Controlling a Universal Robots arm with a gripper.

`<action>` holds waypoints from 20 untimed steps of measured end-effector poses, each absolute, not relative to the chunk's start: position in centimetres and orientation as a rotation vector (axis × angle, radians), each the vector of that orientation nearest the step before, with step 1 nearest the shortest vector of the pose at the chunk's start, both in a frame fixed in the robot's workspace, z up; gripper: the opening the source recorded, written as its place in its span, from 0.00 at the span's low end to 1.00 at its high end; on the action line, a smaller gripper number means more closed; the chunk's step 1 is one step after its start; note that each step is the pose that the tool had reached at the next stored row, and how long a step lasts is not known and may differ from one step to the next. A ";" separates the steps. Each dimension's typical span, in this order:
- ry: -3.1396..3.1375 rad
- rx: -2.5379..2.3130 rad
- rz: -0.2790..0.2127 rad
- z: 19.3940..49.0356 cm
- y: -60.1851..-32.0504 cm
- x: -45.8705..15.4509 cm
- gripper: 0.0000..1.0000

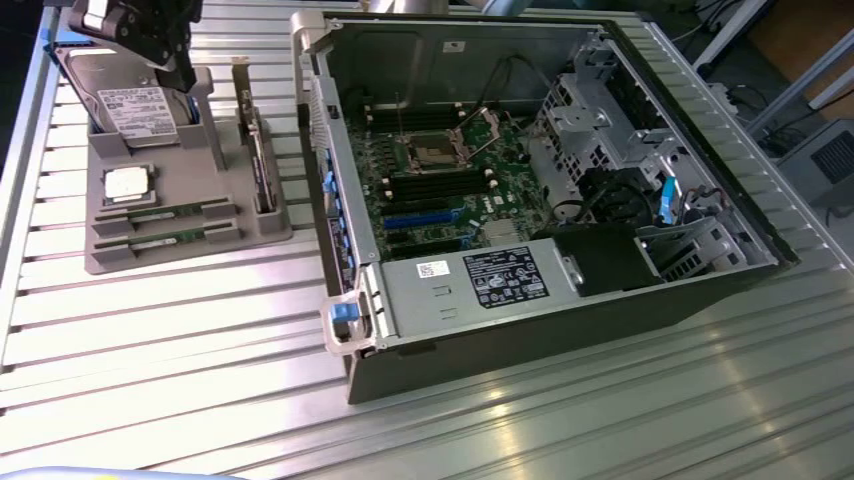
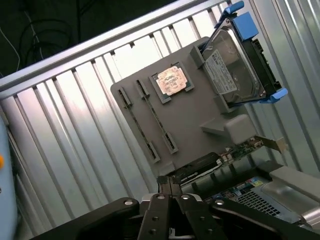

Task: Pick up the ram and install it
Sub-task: 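Pick up the ram and move it above insertion slot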

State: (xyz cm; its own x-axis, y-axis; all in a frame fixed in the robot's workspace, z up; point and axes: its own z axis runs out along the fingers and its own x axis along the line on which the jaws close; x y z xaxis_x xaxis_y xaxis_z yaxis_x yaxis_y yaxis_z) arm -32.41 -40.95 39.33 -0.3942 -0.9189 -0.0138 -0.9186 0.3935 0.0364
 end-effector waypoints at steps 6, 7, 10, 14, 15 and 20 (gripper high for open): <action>-2.520 1.854 -0.054 39.3 -41.0 -32.4 0.10; -2.505 1.873 -0.053 39.3 -41.0 -32.4 0.10; -2.474 1.912 -0.051 39.3 -41.0 -32.4 0.10; -2.423 1.973 -0.047 39.3 -41.0 -32.4 0.10; -2.409 1.990 -0.047 39.3 -41.0 -32.4 0.10; -2.336 2.071 -0.042 39.3 -41.0 -32.4 0.10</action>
State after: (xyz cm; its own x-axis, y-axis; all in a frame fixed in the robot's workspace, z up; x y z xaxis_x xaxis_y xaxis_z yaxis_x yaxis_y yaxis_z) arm -32.41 -40.96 39.33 -0.1199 -0.9928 -0.0029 -0.9922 0.1198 0.0335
